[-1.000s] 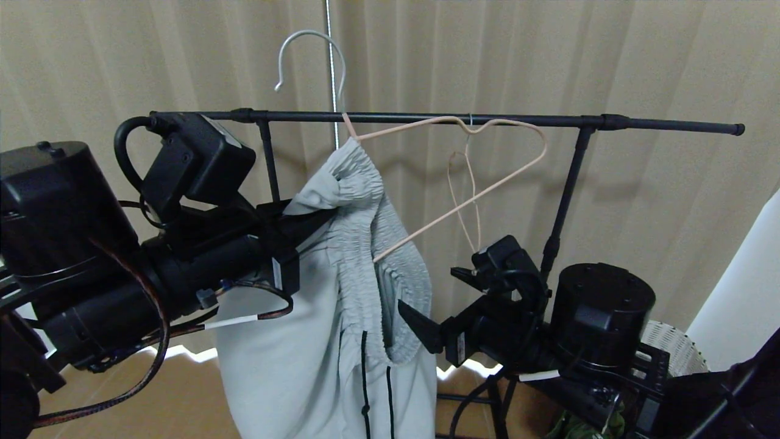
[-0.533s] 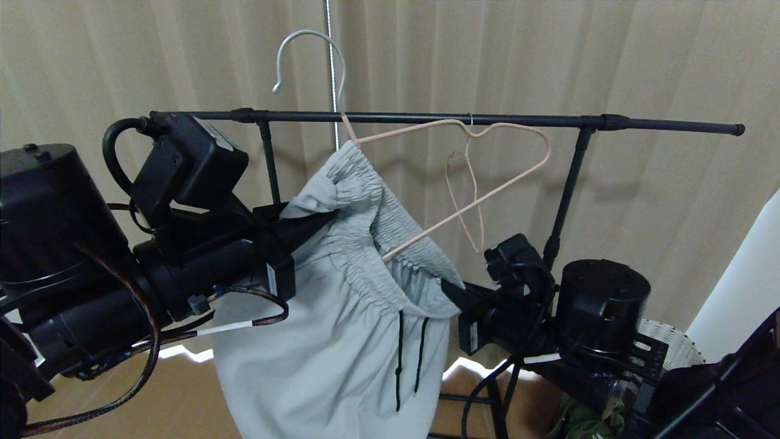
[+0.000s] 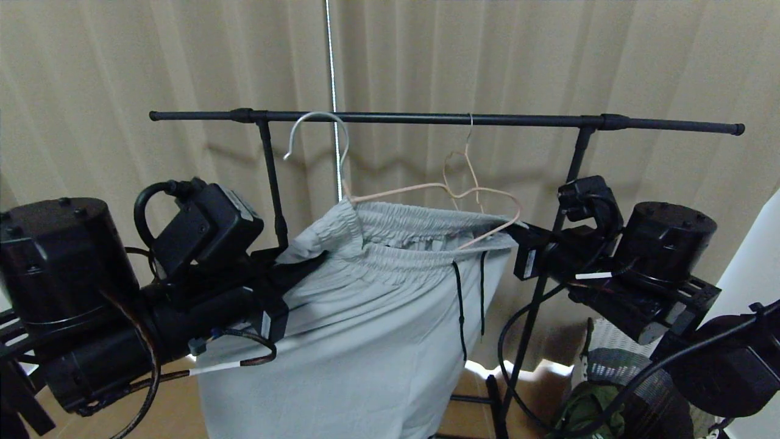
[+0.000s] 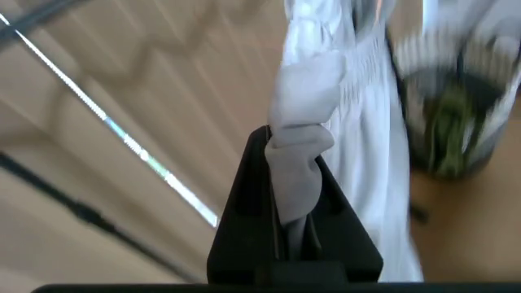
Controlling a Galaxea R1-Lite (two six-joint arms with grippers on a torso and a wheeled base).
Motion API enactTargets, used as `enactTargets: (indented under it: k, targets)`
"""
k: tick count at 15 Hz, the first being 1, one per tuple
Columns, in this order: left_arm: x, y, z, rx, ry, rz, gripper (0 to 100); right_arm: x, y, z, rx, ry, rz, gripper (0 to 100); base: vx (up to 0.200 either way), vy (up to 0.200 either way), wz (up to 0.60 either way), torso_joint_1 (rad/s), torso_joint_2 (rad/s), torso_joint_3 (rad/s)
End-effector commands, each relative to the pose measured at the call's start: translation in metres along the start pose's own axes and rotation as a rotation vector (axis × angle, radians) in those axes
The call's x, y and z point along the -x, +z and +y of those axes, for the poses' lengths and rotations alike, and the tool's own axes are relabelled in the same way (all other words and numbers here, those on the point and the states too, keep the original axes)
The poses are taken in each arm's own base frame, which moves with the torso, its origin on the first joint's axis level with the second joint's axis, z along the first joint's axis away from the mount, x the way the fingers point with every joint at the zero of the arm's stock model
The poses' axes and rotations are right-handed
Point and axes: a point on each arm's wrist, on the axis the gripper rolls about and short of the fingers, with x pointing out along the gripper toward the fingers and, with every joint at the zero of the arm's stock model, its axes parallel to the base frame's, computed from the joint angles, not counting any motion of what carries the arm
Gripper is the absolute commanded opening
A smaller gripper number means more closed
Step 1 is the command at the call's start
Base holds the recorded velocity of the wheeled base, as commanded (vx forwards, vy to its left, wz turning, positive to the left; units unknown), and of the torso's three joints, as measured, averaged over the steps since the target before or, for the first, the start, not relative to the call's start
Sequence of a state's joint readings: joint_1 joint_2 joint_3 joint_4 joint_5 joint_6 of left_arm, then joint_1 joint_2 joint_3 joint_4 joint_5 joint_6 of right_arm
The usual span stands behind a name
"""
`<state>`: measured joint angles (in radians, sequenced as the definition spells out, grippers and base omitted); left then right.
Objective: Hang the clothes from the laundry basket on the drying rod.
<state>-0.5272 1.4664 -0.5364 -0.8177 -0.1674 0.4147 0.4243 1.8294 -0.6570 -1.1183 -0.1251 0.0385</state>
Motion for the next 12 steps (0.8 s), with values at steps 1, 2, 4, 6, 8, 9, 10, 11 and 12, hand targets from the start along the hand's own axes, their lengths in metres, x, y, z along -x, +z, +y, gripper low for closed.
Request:
enactTargets:
  k: [1, 2, 4, 6, 8, 9, 10, 11, 12]
  targets:
    - [0.004, -0.016, -0.001, -0.014, -0.006, 0.079, 0, -0.004, 0.008, -0.005, -0.005, -0.020, -0.033, 0, 0.000, 0.000, 0.00, 0.000, 0.00, 0.000]
    - [0.006, -0.022, -0.001, -0.029, -0.006, 0.112, 0, -0.004, 0.008, -0.005, -0.003, -0.020, -0.033, 0, 0.000, 0.000, 0.00, 0.000, 0.00, 0.000]
    - [0.012, -0.033, 0.003, -0.073, 0.006, 0.168, 0, -0.005, 0.008, -0.005, -0.002, -0.019, -0.033, 0, 0.000, 0.000, 0.00, 0.000, 0.00, 0.000]
    - [0.015, -0.039, 0.007, -0.097, 0.024, 0.198, 0, -0.004, 0.009, -0.004, 0.000, 0.003, -0.034, 0, 0.000, 0.000, 0.00, 0.000, 0.00, 0.000]
    - [0.014, -0.041, 0.009, -0.115, 0.041, 0.214, 0, -0.002, 0.007, -0.004, 0.004, 0.009, -0.027, 0, 0.000, 0.000, 0.00, 0.000, 0.00, 0.000]
    - [0.013, -0.040, 0.011, -0.119, 0.064, 0.219, 0, 0.000, 0.006, -0.002, 0.013, 0.016, -0.021, 0, 0.000, 0.000, 0.00, 0.000, 0.00, 0.000]
    - [0.009, -0.034, 0.015, -0.124, 0.109, 0.213, 0, 0.005, 0.005, 0.008, 0.031, 0.053, -0.021, 0, 0.000, 0.000, 0.00, 0.000, 0.00, 0.000]
    - [0.007, -0.032, 0.018, -0.124, 0.135, 0.217, 0, 0.011, 0.008, 0.016, 0.045, 0.091, -0.027, 0, 0.000, 0.000, 0.00, 0.000, 0.00, 0.000]
    - [0.004, -0.027, 0.021, -0.117, 0.185, 0.221, 0, 0.023, 0.009, 0.029, 0.066, 0.160, -0.029, 0, 0.000, 0.000, 0.00, 0.000, 0.00, 0.000]
